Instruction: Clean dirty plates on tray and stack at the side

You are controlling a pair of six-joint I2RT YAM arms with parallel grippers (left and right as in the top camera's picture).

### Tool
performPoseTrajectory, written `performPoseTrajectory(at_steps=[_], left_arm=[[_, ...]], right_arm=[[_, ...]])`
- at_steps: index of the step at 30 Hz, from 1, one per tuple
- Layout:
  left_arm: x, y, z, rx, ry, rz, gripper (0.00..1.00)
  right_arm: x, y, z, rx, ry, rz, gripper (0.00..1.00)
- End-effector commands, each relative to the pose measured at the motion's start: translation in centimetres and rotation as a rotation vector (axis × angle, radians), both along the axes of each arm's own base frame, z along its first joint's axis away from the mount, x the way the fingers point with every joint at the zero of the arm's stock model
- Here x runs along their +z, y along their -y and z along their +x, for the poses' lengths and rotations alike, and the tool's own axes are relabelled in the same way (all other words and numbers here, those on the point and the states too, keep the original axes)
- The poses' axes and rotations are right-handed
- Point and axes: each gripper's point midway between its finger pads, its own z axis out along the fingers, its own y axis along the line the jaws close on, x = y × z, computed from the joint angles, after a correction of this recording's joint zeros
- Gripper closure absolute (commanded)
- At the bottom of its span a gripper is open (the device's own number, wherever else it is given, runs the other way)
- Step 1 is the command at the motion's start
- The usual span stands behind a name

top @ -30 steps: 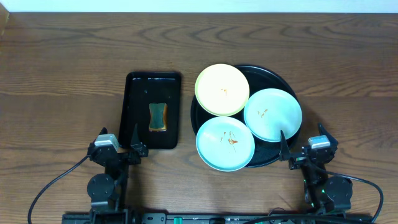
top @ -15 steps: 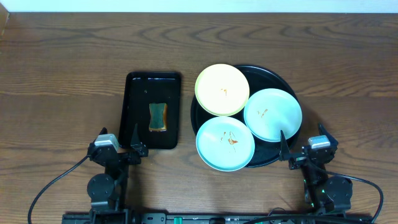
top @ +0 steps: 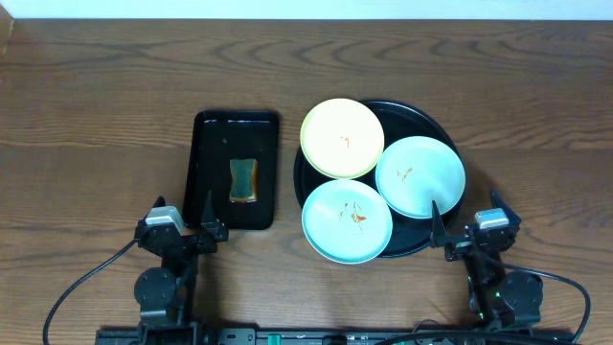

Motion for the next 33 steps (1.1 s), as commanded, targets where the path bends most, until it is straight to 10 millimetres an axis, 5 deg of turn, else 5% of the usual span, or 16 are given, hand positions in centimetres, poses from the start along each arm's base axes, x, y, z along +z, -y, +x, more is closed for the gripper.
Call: performPoseTrajectory(at_steps=[1,24,33], left_arm=[[-1.4,0.1,-0.1,-0.009,-0.047,0.004,0.04],[-0.5,0.1,-1.2,-0.006,-0.181,-0.016,0.04],[2.9,0.1,-0.8,-0.001,-0.35,-0.045,0.04]], right_arm=[[-0.2,-0.1,0.0,0.004,-0.005,-0.01,0.01],[1.0,0.6,-0.6,-0.039,-0.07,0.049,0.01],[2.7,0.9,-0.9,-0.076,-0.302,0.1,0.01]])
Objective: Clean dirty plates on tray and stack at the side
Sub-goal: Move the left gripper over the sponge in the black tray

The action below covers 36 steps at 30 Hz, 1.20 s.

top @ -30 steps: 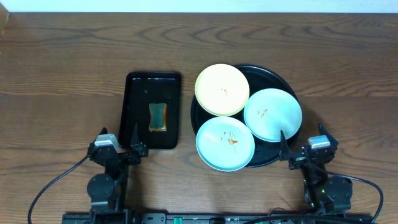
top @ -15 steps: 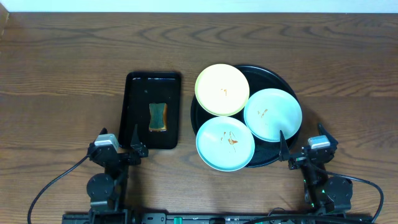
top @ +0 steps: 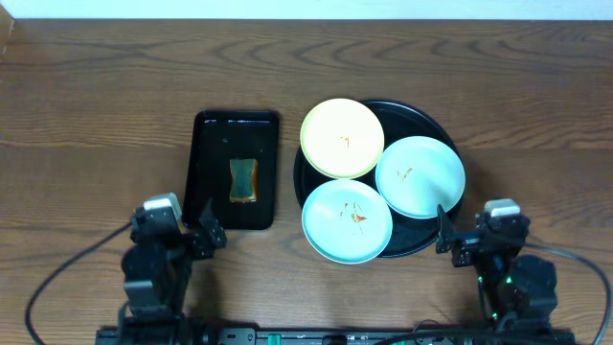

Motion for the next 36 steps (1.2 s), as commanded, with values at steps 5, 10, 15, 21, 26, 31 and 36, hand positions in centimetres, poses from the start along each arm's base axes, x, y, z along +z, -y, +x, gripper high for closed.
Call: performPoseTrajectory(at_steps=[5,10,15,21,26,31,36], left_arm=[[4.5,0.1,1.9,0.009,-0.125,-0.051,0.04],[6.0,0.5,3.6,-0.015,-0.267,-0.076,0.04],[6.0,0.5,3.9,-0.008,-0.461,-0.089,0.04],[4.0,0.5,3.8,-0.002,-0.602,-0.1,0.04],[3.4,0.5,4.4,0.077,-0.618,-0.184,0.04],[5.6,0.3,8.5,0.072,-0.44,-0.193,0.05],[6.7,1.3,12.2,0.012,-0.325,-0.145,0.11]], right_arm=[[1.9,0.1,1.0,-0.034,-0.204,0.018,0.01],[1.9,0.0,2.3,-0.037,-0.389,-0.003,0.01],[2.8,-0.1,3.2,-0.02,-0.535,-0.047,0.01],[3.3,-1.3,4.0,0.031,-0.567,-0.012,0.01],[3.5,-1.3,4.2,0.031,-0.553,-0.011,0.01],[3.5,-1.3,4.2,0.03,-0.553,-0.01,0.01],[3.5,-1.3,4.2,0.03,-0.553,-0.01,0.01]])
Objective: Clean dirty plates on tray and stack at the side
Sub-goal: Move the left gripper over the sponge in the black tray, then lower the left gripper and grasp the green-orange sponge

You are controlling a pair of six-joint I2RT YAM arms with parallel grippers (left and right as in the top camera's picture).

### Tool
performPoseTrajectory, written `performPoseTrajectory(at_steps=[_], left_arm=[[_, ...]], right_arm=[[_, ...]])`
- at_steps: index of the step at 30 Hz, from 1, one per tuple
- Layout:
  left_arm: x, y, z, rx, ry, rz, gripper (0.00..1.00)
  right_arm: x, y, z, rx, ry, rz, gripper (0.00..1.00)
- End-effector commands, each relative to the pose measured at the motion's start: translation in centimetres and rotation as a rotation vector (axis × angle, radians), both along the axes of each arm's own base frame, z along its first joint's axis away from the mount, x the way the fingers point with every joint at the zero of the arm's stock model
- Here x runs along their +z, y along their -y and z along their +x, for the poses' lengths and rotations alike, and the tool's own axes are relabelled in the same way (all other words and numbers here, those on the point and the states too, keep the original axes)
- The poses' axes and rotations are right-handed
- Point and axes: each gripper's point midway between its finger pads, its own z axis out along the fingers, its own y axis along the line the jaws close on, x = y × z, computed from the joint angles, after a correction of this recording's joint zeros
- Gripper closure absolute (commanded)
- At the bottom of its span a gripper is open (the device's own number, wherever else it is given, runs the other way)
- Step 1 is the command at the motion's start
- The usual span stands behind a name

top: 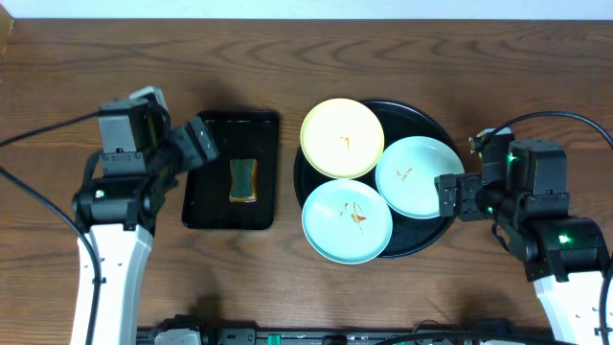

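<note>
A round black tray (433, 132) holds three dirty plates. A yellow plate (342, 138) lies at its back left, a light blue plate (419, 176) at its right, and another light blue plate (347, 220) at its front left. All three carry small orange smears. My right gripper (448, 196) hovers at the tray's right rim beside the right blue plate, open and holding nothing. My left gripper (198, 144) is over the left edge of a rectangular black tray (215, 196), which holds a green and yellow sponge (243, 180). The left gripper looks open and empty.
Brown wooden table all around. Cables trail from both arms at the left and right edges. The table's back edge runs along the top of the overhead view.
Both arms have risen from the front edge. The left gripper is now at the sponge tray's left edge. The right gripper is now at the round tray's right rim.
Both arms sat folded at the table's front edge, grippers pointing back toward the trays. They had shifted slightly a moment later. Now both are raised and extended beside their trays. Plates and sponge have not moved.
</note>
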Motion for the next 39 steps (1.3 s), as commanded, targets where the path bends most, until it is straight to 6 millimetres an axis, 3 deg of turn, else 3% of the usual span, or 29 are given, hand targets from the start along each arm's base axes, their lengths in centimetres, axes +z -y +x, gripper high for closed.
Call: performPoseTrajectory(at_steps=[1,11,13,18,22,30,39], left_arm=[[-0.4,1.0,1.6,-0.054,0.006,0.037,0.12],[-10.4,4.8,2.2,-0.226,-0.292,0.13,0.12],[-12.4,5.5,2.0,-0.246,-0.35,0.134,0.17],[-17.0,6.1,1.1,-0.271,-0.495,0.14,0.27],[-19.6,6.0,0.4,-0.266,-0.579,0.136,0.29],[-20.7,6.0,0.1,-0.266,-0.615,0.132,0.48],[-20.7,6.0,0.0,-0.25,-0.621,0.121,0.55]], right_arm=[[0.8,-0.2,0.2,0.013,0.019,0.003,0.01],[0.8,-0.2,0.2,0.013,0.018,0.003,0.01],[0.8,-0.2,0.2,0.013,0.019,0.003,0.01],[0.8,-0.2,0.2,0.013,0.018,0.003,0.01],[0.8,-0.2,0.2,0.013,0.018,0.003,0.01],[0.8,-0.2,0.2,0.013,0.018,0.003,0.01],[0.8,-0.2,0.2,0.013,0.018,0.003,0.01]])
